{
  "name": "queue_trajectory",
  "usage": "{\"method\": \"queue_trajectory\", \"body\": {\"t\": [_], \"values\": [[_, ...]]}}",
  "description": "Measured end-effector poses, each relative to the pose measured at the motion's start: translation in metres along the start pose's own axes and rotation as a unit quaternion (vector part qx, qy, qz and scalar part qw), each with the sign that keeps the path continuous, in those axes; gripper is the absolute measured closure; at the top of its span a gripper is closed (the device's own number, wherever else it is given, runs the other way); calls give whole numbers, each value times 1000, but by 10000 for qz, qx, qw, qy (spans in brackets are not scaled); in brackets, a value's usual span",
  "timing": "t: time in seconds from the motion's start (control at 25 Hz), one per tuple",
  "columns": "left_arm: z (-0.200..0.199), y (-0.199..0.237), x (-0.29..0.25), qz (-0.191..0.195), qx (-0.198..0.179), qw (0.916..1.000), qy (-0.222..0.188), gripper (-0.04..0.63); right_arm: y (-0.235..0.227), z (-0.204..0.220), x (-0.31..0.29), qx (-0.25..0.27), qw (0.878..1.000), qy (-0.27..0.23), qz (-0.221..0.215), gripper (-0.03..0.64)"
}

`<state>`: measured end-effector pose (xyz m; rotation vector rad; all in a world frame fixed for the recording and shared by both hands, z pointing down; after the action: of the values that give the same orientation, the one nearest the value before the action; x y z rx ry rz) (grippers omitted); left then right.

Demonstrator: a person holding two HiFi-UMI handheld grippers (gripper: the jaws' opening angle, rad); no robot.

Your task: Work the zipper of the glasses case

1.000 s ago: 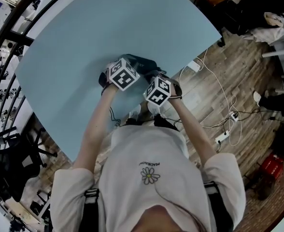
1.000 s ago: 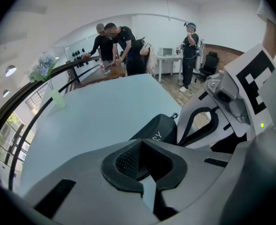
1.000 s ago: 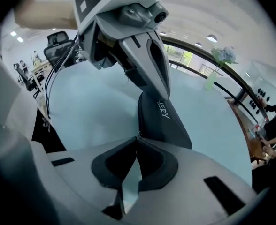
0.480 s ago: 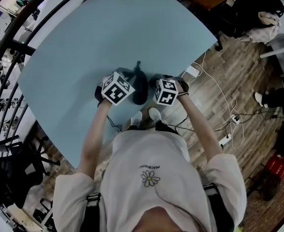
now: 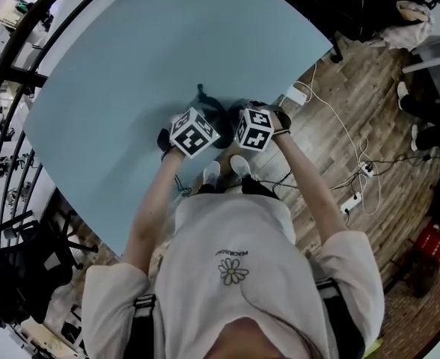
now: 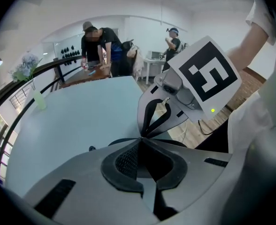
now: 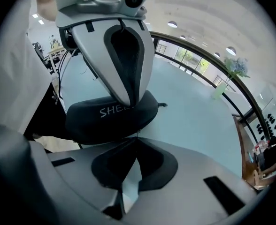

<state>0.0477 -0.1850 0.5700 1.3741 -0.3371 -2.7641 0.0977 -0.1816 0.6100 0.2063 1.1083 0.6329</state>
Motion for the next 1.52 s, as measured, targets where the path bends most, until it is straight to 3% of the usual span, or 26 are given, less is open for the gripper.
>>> {"method": "queue_trajectory", "body": {"t": [0.4, 0.64, 0.8, 1.04, 1.2, 1.32, 1.44, 1.52], "values": [[-5, 3, -7, -99, -80, 9999, -55, 581, 40, 20, 30, 276, 9972, 49, -698, 609], [-8, 0, -10, -184, -157, 9997, -30, 581, 85, 11, 56, -430, 9958, -145, -793, 609], [-8, 1, -8, -270, -252, 9993, 58, 581, 96, -8, 54, -899, 9941, -266, -552, 609], [6, -1, 3, -696, -329, 9966, 291, 581, 93, -4, 49, -386, 9987, -161, -296, 609], [13, 12, 9, -1145, -502, 9897, 692, 581, 59, 14, 36, -258, 9985, 279, 399, 609], [15, 13, 14, -996, -496, 9908, 772, 581, 22, 26, 22, -720, 9913, 598, 925, 609], [14, 11, 13, -905, -502, 9918, 750, 581, 6, 28, 17, -985, 9879, 627, 1016, 609], [14, 12, 13, -786, -287, 9939, 722, 581, 7, 28, 18, -1049, 9880, 580, 975, 609]]}}
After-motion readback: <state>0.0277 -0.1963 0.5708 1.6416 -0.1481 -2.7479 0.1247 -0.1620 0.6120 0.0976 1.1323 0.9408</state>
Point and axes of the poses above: the fingertips, and each gripper's own axes: x backward along the fingers, y to its left, z out of its underside, the point moved 4 cm from there along x, backward along the fingers, and after that the axes turned 15 degrees about z, right-handed, at the moved point
